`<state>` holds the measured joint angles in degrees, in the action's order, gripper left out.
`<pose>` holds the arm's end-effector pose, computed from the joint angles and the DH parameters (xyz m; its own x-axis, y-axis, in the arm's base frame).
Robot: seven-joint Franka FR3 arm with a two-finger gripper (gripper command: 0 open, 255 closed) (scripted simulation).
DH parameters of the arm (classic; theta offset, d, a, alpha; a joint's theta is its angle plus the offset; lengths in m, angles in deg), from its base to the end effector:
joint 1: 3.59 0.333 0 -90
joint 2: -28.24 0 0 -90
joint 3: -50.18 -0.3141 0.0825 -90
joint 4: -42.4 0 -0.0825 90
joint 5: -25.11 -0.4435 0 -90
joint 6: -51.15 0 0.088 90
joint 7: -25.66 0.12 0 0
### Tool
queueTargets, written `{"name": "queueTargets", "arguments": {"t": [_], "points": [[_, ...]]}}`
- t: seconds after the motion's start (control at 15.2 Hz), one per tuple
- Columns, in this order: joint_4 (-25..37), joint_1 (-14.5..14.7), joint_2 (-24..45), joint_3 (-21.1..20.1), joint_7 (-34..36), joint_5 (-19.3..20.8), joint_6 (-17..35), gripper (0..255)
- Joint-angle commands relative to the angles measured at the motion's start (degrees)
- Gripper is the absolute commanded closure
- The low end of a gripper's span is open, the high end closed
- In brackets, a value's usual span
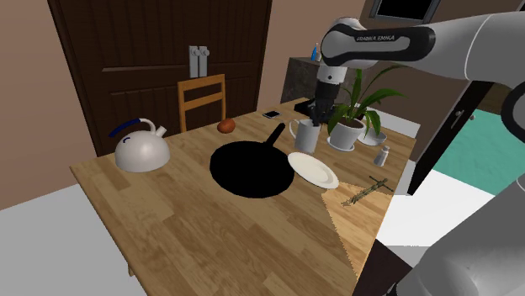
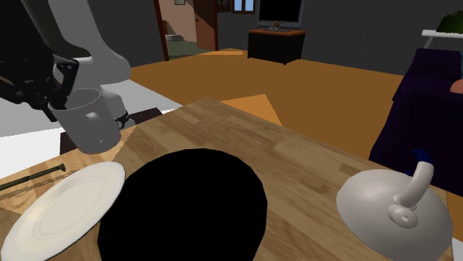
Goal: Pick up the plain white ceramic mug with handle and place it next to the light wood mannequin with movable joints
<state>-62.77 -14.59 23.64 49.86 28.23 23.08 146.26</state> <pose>0.5750 -0.1043 0.5247 0.9680 -0.2314 -0.0967 -0.2353 -0.9715 -0.0301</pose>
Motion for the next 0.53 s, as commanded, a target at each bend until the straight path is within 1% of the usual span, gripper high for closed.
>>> {"name": "queueTargets", "arguments": {"t": [0.0,0.46], "points": [[0.1,-1.3,-0.2,1.5,-2.8,0.4,-0.4,255],[1.5,-5.7,0.9,6.7,-12.2,1.6,-0.9,255]]}}
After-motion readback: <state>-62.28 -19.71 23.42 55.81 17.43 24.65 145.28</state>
